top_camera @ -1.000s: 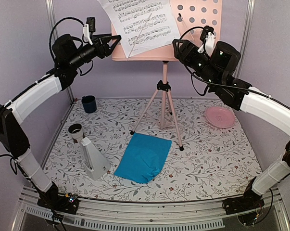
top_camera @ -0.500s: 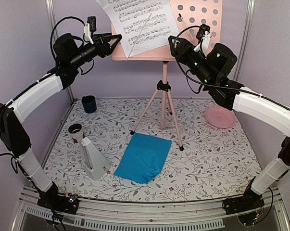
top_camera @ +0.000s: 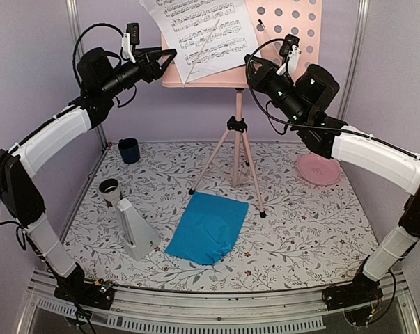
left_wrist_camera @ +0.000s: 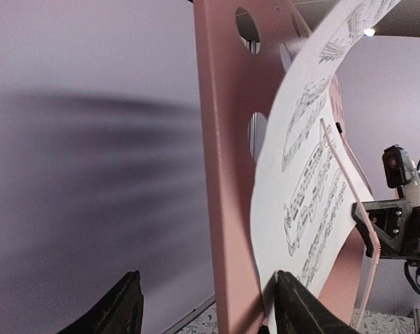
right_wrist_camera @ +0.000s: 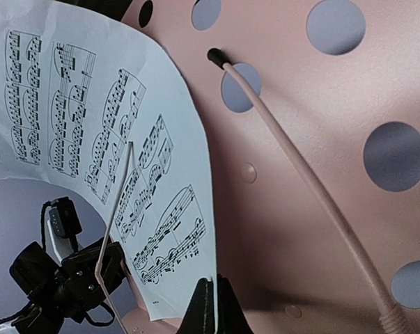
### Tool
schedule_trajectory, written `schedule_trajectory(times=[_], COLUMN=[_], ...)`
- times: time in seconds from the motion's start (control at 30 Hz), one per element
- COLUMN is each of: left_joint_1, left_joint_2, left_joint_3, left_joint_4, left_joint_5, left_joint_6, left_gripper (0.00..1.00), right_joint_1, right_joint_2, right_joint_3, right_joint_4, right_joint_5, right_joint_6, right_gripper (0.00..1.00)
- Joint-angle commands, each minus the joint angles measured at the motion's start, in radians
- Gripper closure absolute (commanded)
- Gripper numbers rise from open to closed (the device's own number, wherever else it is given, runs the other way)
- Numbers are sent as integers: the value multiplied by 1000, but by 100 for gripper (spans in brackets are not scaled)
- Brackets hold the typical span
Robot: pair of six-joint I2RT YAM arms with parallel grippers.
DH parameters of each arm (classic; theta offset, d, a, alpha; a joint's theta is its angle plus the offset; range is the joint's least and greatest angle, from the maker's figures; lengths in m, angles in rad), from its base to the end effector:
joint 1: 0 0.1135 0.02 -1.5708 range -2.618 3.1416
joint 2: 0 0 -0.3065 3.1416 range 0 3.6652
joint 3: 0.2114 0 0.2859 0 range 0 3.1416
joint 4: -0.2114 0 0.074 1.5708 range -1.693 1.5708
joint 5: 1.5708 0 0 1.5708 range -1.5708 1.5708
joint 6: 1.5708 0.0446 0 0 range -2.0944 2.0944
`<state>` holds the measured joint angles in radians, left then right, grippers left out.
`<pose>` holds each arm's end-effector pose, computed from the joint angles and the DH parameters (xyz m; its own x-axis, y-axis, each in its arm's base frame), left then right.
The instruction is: Set up the instrument practice props
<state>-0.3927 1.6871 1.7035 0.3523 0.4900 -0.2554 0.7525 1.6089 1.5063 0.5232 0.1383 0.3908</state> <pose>0.3983 -0.1877 0.5233 0.1344 -0.2969 -0.9454 0.8033 0.5913 -0.0715 0.3135 0.2851 0.4991 0.0527 0.5662 -0.8226 -0.6545 0.6417 0.3998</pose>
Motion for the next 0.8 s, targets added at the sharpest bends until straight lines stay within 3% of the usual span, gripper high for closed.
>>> schedule_trajectory(times=[0.0, 0.3, 0.53, 0.77], left_joint_1=[-11, -11, -11, -11], left_joint_2=[13, 22, 29, 2], left_joint_3=[35, 51, 52, 14], left_joint_4=[-5, -7, -4, 3], left_joint_5=[6, 10, 25, 7], left_joint_6=[4, 1, -6, 0], left_gripper=[35, 36, 47, 36], right_joint_1=[-5, -5, -4, -5], right_joint_2=[17, 54, 71, 79], right_joint_3=[32, 48, 71, 70], right_joint_4=[35, -44, -105, -150], right_joint_5=[-24, -50, -63, -57], right_joint_6=[-19, -12, -26, -38], right_gripper=[100, 100, 100, 100])
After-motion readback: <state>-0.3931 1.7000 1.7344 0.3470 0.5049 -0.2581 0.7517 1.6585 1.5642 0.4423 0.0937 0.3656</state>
